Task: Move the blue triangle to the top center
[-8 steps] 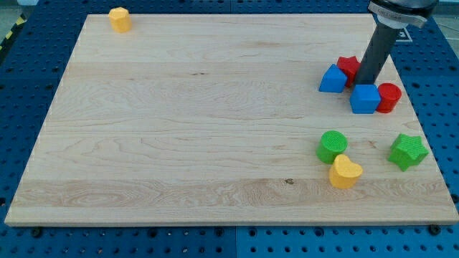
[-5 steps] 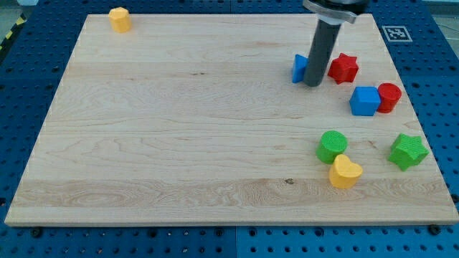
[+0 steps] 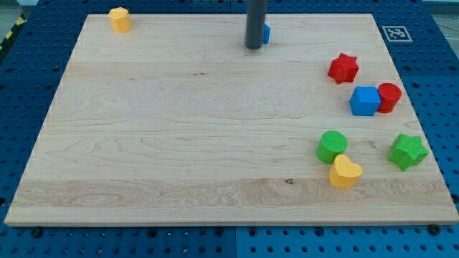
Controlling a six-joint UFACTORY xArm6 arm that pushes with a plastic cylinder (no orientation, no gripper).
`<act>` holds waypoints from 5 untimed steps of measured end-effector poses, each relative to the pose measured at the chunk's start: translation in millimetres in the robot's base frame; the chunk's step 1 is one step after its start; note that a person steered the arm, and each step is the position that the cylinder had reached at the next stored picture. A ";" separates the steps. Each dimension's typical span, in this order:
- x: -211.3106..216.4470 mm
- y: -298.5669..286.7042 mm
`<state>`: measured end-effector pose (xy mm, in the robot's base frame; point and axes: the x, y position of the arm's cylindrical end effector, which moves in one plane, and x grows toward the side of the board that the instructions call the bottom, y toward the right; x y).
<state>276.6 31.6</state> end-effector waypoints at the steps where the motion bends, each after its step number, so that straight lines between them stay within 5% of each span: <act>1: -2.9 32.2; 2: 31.9 69.7; 5: -44.4 72.6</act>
<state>232.2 104.2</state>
